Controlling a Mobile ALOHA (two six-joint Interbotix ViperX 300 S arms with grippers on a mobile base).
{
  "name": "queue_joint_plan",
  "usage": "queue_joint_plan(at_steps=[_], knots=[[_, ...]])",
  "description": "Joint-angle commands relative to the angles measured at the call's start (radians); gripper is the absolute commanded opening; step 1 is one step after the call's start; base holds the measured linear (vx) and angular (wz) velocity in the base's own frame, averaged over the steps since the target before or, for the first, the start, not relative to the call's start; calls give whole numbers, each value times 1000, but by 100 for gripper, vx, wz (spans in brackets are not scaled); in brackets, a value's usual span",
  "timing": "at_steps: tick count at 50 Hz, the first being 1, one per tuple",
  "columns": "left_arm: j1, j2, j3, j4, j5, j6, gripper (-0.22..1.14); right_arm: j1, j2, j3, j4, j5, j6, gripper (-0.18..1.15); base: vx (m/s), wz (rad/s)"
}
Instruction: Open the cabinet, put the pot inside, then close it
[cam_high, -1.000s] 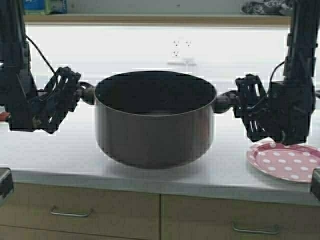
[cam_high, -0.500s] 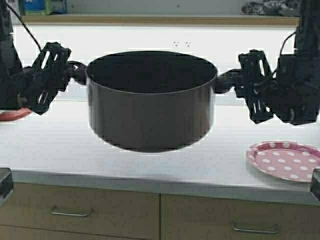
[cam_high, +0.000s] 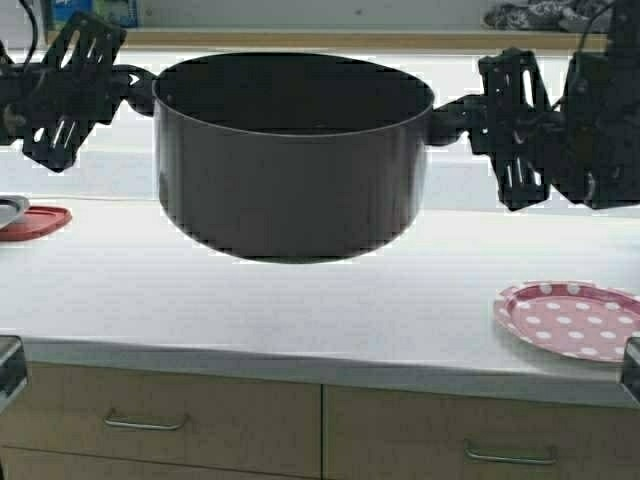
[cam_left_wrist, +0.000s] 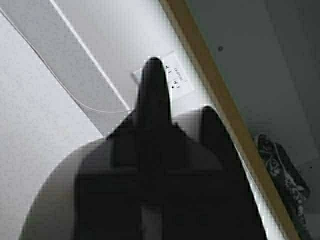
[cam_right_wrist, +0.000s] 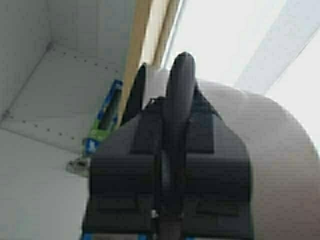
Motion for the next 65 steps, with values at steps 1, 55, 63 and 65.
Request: queue_joint_plan(at_steps=[1,55,63,65], knots=[[-80,-104,-12,12,66,25,2,78,-114,-3,-5,31,-21,7,-2,1],[-158,-620,-114,-95,701,247,2,169,-741,-86,46,756,-114,7,-1,0],[-158,-621,-167,-100,761,256,2,169,-785,-143,57,868,-150,7,2,1],[-158,-621,-183,-100,778,256,2,169,-788,-155,63,887,-152,7,2,-1]])
